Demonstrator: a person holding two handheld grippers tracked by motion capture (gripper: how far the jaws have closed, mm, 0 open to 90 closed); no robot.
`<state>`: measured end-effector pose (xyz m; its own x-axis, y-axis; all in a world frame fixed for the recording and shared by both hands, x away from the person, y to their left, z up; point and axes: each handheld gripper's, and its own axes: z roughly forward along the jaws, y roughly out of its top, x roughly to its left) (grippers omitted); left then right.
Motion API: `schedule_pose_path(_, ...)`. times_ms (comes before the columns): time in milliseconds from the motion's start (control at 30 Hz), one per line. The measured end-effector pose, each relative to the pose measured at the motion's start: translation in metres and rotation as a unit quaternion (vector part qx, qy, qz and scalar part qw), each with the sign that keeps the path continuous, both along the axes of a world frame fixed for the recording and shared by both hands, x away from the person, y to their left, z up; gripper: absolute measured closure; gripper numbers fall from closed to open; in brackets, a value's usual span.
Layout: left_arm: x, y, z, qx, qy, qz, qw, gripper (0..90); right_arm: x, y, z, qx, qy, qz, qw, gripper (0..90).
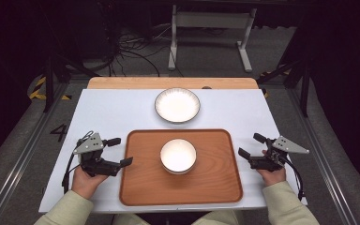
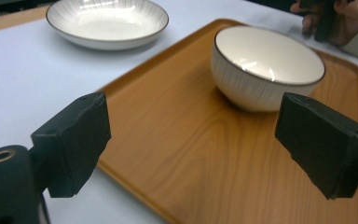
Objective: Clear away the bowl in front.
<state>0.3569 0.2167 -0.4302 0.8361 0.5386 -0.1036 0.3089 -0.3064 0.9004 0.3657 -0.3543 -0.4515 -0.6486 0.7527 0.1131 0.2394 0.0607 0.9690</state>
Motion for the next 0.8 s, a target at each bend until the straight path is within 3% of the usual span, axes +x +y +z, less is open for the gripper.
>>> schedule_pose_path(300,-0.006,0.015,-0.019,-0.030,-0.004,0.009,0.9995,9.7,0.000,0.000,0.000,0.000,-0.001,0.001,1.0000,0.7)
schedule_pose_path(467,-0.009,0.020,-0.028,-0.047,0.007,0.017,0.9987,9.1,0.000,0.000,0.000,0.000,-0.001,0.002,1.0000,0.7)
schedule_pose_path(567,-0.009,0.023,-0.031,-0.071,0.007,0.028,0.9971,8.1,0.000,0.000,0.000,0.001,-0.001,0.003,1.0000,0.7)
schedule_pose_path(800,-0.009,0.025,-0.032,-0.079,0.009,0.033,0.9963,7.5,0.000,0.000,0.000,0.001,-0.002,0.003,1.0000,0.7)
